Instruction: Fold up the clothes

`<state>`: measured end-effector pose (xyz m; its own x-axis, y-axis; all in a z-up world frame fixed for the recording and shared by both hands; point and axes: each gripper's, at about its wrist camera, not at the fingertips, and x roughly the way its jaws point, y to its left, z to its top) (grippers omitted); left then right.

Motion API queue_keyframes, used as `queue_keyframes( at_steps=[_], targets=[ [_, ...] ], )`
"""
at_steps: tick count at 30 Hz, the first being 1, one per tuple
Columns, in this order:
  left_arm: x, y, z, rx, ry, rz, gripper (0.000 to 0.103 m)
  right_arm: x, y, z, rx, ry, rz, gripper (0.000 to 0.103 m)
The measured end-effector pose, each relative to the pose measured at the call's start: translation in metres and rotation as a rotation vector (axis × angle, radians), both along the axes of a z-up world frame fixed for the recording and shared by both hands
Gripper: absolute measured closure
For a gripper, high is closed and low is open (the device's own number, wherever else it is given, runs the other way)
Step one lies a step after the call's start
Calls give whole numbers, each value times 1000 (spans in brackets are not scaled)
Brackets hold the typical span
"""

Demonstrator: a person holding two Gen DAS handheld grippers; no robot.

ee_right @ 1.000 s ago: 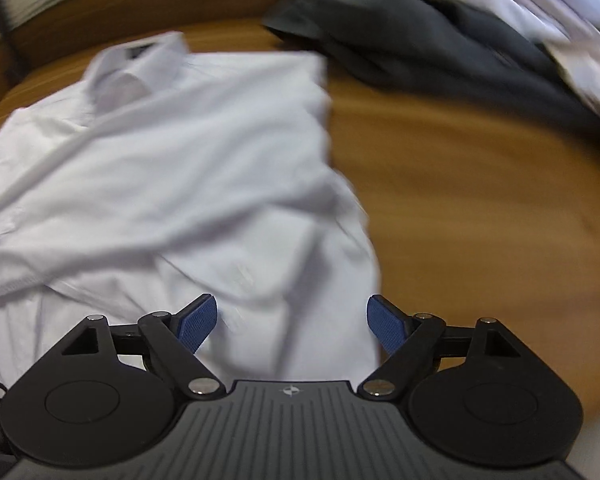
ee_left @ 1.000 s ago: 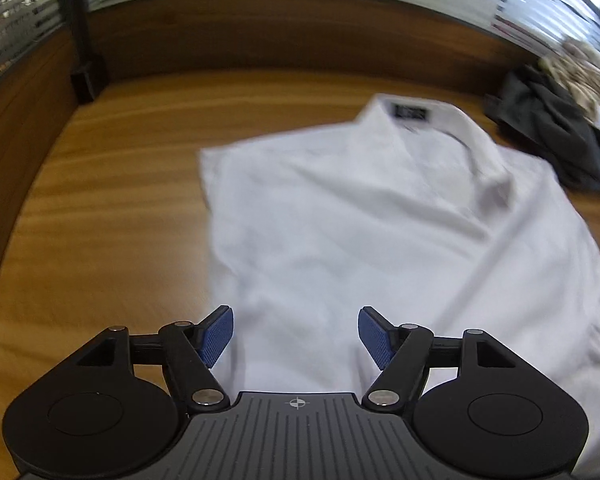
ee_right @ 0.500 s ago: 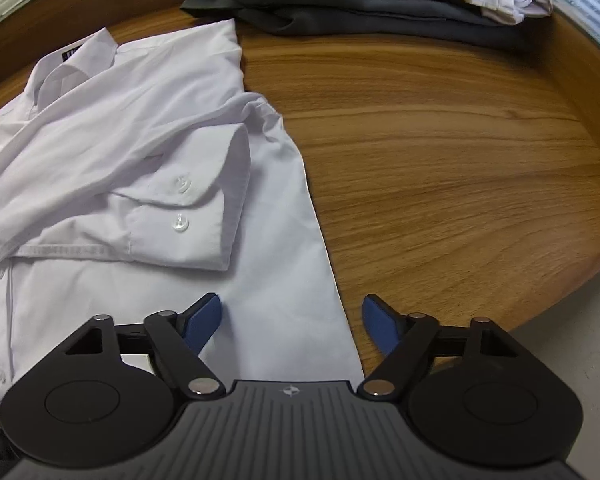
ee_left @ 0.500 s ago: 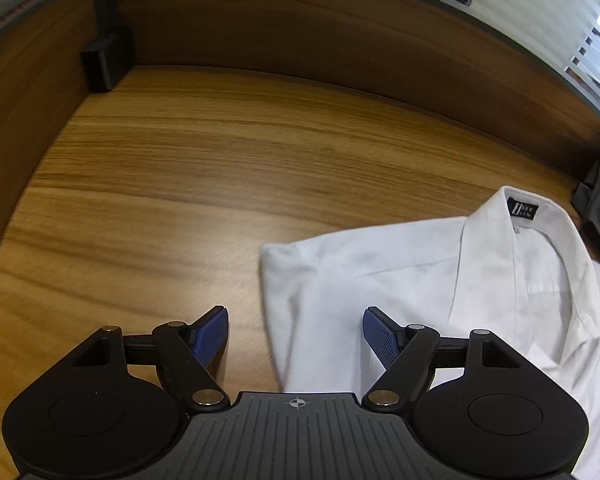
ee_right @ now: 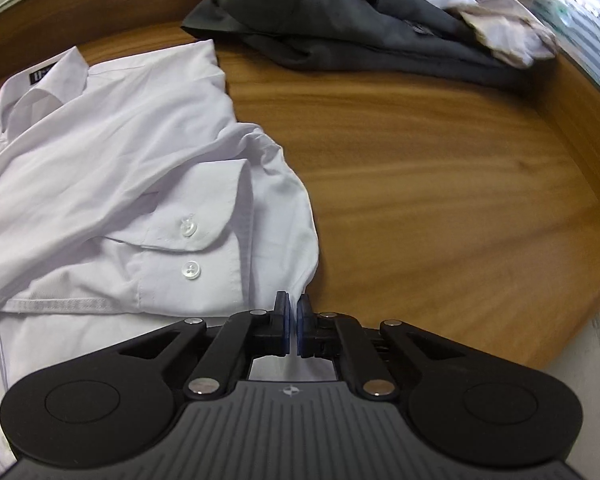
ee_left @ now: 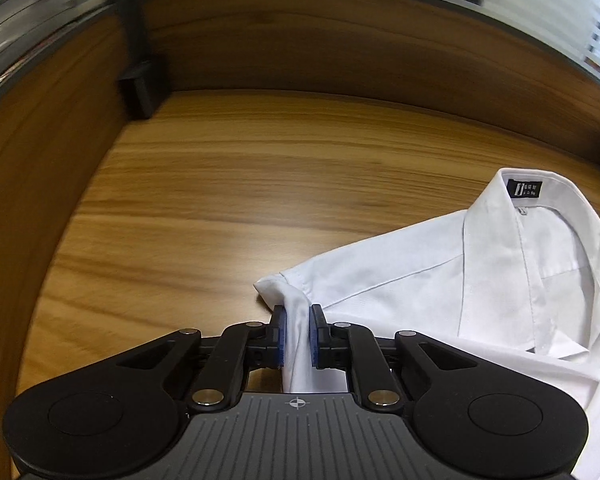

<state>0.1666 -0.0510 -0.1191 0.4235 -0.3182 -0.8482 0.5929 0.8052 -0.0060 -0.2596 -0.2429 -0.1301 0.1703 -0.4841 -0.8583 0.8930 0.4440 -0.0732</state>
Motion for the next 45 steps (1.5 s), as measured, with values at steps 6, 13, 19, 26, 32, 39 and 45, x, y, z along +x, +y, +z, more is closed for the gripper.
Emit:
queue_keyframes(
  at_steps=[6,13,19,26,32,39,45],
  targets=[
    [11,44,3,27,-5,148,89,49,-39,1,-28,0,138,100],
    [8,91,5,47,-12,277,89,129,-105,0,-76,15,295,102],
    [4,124,5,57,-10,399,88,196,-140,0,-105,11,408,102],
    [-20,146,25,-33,-4,390,60,221,-152,19,-107,-32,456,80],
    [-32,119,49,-58,-36,182,42,172,-130,56,-114,-94,428,41],
    [1,66,57,-72,-17,59,31,78,-79,75,-64,-109,240,19],
    [37,27,49,-63,-16,42,25,-10,-27,65,-20,-103,-36,15]
  ],
)
